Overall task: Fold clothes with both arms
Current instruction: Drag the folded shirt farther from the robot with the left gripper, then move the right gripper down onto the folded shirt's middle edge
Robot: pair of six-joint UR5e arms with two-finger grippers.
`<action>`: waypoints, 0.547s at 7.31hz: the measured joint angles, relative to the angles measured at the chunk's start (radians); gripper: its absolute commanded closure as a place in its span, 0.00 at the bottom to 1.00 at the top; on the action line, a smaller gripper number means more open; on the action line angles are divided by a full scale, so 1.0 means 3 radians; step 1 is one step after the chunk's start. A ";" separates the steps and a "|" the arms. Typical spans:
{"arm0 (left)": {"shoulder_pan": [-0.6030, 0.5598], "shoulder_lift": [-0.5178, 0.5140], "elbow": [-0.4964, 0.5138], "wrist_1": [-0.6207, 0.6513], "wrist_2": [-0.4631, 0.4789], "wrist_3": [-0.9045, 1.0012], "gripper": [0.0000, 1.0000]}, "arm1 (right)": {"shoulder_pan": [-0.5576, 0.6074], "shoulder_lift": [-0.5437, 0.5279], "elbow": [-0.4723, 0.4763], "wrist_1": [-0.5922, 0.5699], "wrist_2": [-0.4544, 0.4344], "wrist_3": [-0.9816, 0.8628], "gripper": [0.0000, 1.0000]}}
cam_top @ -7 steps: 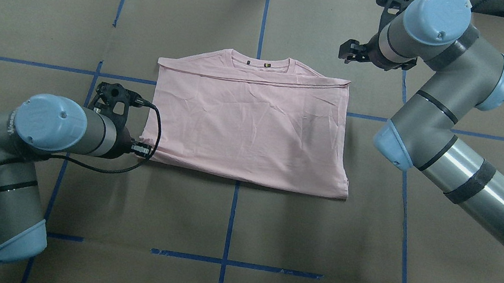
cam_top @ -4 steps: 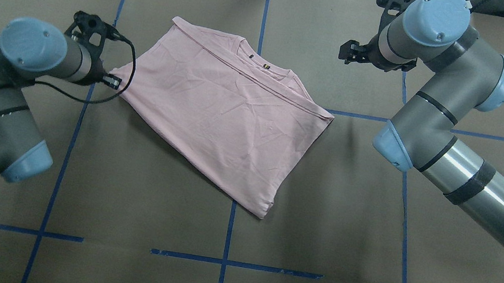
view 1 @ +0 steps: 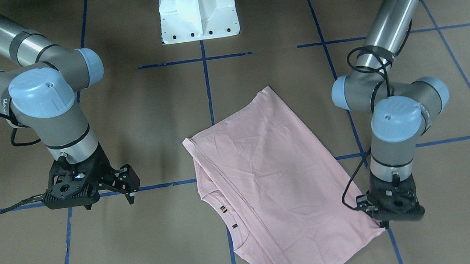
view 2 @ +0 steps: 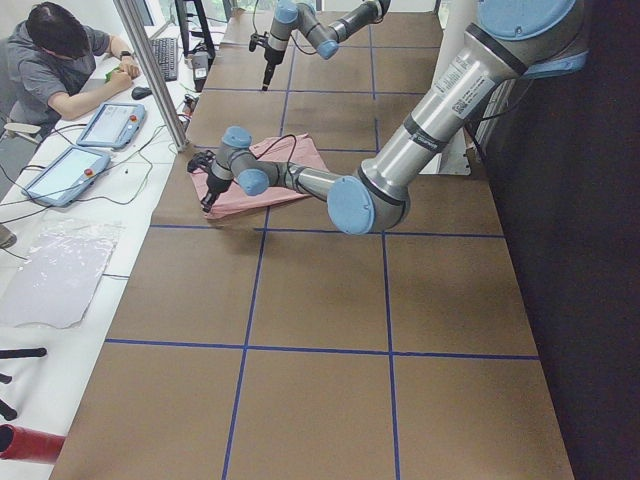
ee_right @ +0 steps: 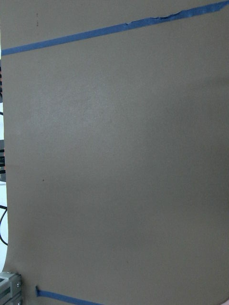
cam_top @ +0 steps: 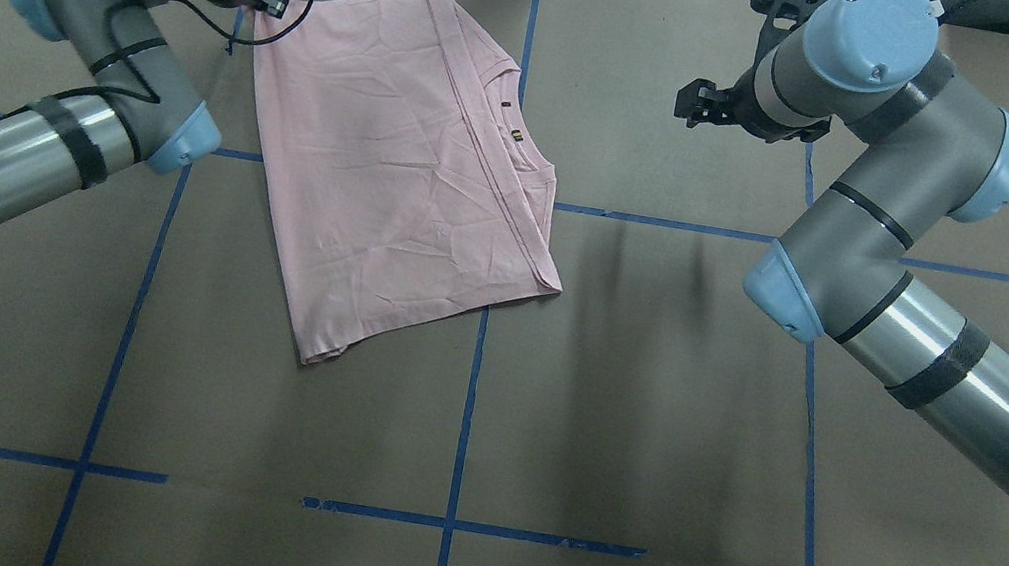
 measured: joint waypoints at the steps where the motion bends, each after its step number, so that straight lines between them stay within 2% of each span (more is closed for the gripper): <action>1: -0.0044 -0.0153 0.0242 -0.0098 0.0026 0.0008 0.01 | -0.0005 0.0013 -0.0001 0.0001 0.0002 0.0016 0.00; 2: -0.0080 -0.0143 0.0320 -0.0208 0.0032 0.0028 0.00 | -0.0018 0.0033 -0.0005 0.0005 0.0003 0.0088 0.05; 4: -0.0139 -0.0014 0.0270 -0.0424 -0.0051 0.0094 0.00 | -0.0138 0.0164 -0.0041 0.0001 -0.0008 0.0478 0.23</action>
